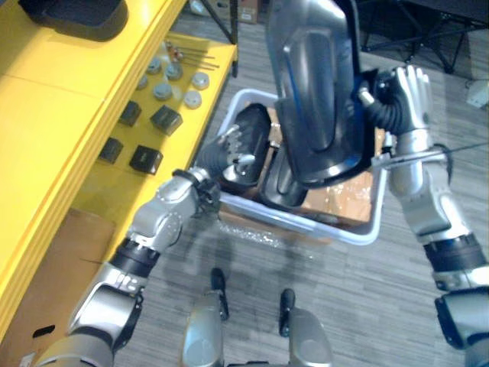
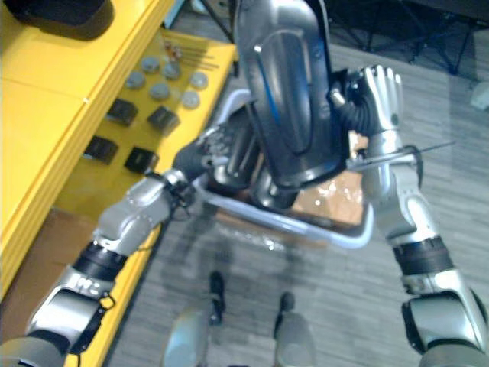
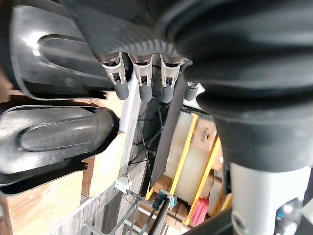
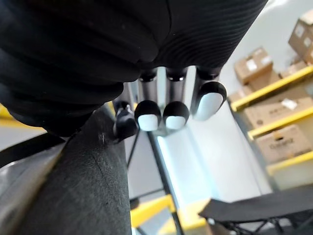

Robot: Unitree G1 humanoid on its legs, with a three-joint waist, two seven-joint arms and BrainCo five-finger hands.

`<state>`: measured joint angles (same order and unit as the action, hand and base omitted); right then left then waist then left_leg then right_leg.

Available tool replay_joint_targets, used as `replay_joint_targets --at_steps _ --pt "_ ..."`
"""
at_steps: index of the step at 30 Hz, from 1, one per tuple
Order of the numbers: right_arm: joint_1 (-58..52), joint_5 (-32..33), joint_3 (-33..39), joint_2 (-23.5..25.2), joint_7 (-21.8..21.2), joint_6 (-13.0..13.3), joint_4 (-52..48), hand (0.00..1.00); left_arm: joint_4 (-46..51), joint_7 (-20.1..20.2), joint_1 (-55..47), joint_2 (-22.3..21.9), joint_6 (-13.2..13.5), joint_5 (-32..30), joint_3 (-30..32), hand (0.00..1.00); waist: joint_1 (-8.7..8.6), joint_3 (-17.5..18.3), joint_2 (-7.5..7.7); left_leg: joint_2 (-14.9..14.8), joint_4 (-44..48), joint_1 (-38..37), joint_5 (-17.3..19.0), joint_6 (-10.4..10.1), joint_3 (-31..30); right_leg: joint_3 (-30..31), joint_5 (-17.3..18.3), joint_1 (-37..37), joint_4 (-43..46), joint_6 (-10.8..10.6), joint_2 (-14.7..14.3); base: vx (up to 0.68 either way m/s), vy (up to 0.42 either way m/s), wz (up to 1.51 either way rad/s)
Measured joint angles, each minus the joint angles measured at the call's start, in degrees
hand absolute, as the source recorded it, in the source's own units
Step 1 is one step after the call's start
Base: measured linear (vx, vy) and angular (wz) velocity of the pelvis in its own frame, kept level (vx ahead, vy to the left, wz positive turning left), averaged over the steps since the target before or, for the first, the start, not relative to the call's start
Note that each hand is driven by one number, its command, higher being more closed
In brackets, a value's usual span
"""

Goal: Walk over and take plastic housings, then place them on the shelf

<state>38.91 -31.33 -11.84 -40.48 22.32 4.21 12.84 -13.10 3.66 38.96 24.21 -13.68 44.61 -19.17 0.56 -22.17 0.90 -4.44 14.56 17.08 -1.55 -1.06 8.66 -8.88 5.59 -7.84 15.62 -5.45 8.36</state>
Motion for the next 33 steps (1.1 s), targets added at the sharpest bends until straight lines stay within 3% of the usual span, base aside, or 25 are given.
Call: replay_joint_targets --at_steps 11,16,28,33 --pt "2.72 -1.01 -3.55 2.75 -0.04 0.54 11.66 1.00 -3.92 3.87 -1.58 -0.54 4.14 -0.20 -0.28 0.00 0.76 -0.01 0.07 0.09 -6.53 -1.20 -4.81 -0.33 -0.87 -0.70 -1.52 -0.20 -2.22 0.54 -1.32 -0.03 0.000 0.04" --pt "4.02 -1.00 -4.05 3.17 0.04 0.59 15.03 1.00 -4.08 3.82 -3.36 -1.74 6.05 -1.35 -1.95 0.00 0.85 -0.02 0.08 0.13 -8.54 -1.63 -6.18 -0.60 -1.89 -1.64 -1.52 -0.19 -2.23 0.66 -1.52 0.00 -0.008 0.08" --pt "6.09 -0.97 -5.20 6.33 0.38 0.76 16.98 1.00 -10.87 -2.22 -4.10 -3.61 6.13 -11.36 -2.33 0.00 1.70 -0.54 1.03 0.03 -10.31 -2.53 -7.31 -0.81 -2.01 -1.84 -1.31 -0.13 -2.00 1.01 -1.76 0.00 0.000 0.00" --pt "6.93 -0.96 -5.83 8.03 0.96 1.08 16.97 1.00 -11.83 -5.68 -4.13 -4.69 6.25 -11.86 -2.30 0.00 1.65 -1.13 1.96 -0.08 -10.32 -2.87 -7.31 -0.83 -2.01 -1.78 -1.07 -0.06 -1.47 1.28 -1.81 0.00 0.000 0.00"
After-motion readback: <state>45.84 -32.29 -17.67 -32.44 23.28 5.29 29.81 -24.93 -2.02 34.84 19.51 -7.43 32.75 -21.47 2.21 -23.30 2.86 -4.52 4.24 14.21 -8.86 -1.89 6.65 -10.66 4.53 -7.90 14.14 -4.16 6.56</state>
